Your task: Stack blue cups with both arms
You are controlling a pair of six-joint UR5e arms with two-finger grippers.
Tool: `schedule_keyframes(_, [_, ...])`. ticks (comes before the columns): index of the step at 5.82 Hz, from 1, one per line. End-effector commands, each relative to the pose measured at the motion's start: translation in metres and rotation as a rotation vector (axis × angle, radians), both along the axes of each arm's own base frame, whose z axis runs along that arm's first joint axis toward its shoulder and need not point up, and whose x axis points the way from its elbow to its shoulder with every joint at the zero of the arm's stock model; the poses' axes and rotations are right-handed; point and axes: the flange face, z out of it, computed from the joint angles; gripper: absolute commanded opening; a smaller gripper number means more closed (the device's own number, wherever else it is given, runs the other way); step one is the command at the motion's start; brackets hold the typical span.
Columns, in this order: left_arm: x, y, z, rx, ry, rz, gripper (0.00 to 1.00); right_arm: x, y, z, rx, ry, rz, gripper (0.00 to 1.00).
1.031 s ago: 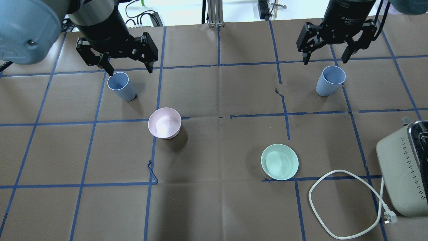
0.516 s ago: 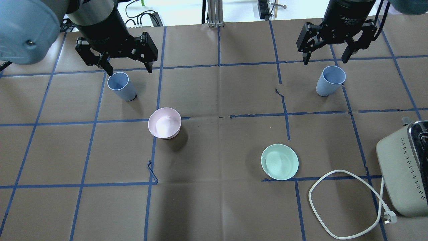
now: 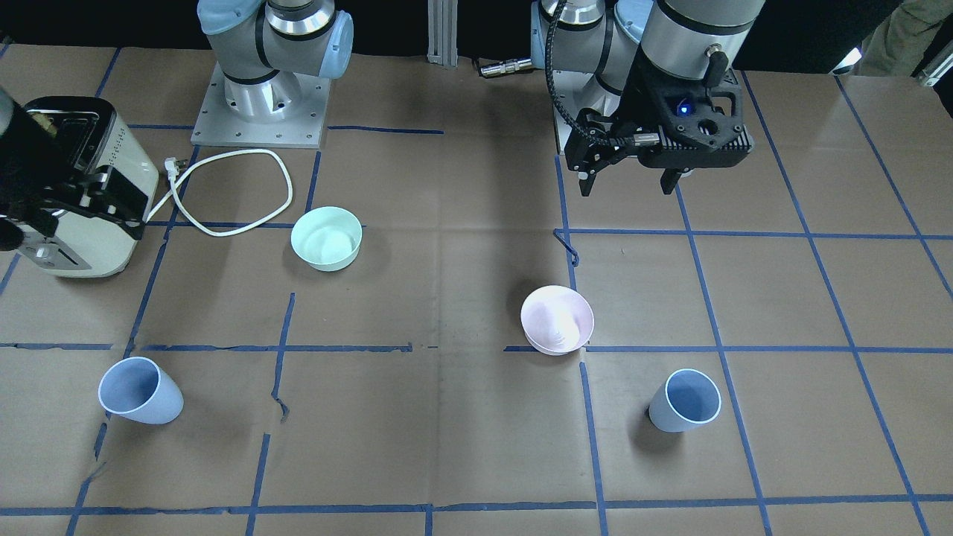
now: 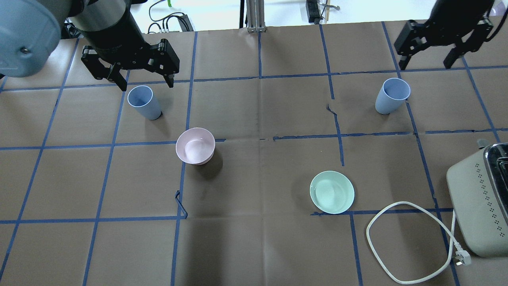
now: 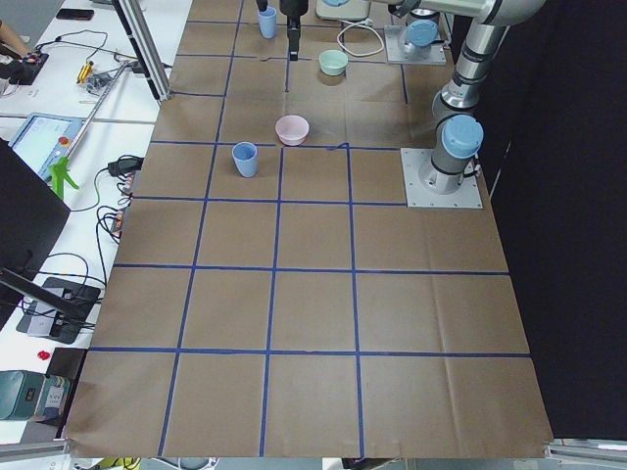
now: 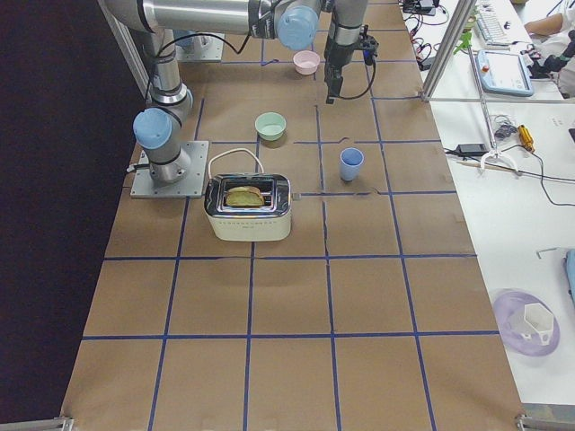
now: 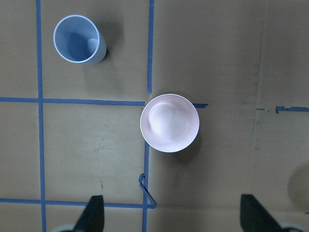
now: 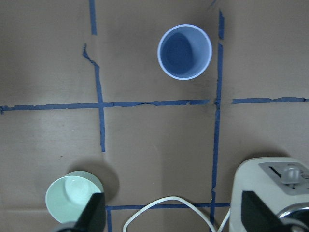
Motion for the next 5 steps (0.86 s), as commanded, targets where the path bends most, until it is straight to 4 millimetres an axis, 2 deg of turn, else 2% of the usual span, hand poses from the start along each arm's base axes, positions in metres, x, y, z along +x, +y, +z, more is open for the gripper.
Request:
schedule_keyframes(1, [0.051,-0.021,-0.01,0.017,-0.004,-0.009,0.98,-0.059,-0.025,-0.034,-0.057,0.004,0.025,1.0])
schedule_keyframes(2, [0.083,-0.037,-0.032,0.055,0.006,-0.001,0.98,-0.07,-0.046,-0.082,-0.088,0.016,0.055,1.0])
schedule_keyframes(3, [0.091,-0.055,-0.052,0.059,0.003,-0.038,0.98,-0.069,-0.052,-0.107,-0.09,0.013,0.047,1.0])
schedule_keyframes(4, [0.094,-0.08,-0.078,0.035,0.0,-0.055,0.97,-0.066,-0.066,-0.13,-0.12,-0.01,0.039,1.0])
schedule_keyframes(5, [0.097,-0.111,-0.116,0.018,0.001,-0.053,0.97,-0.07,-0.081,-0.166,-0.114,-0.018,0.038,1.0])
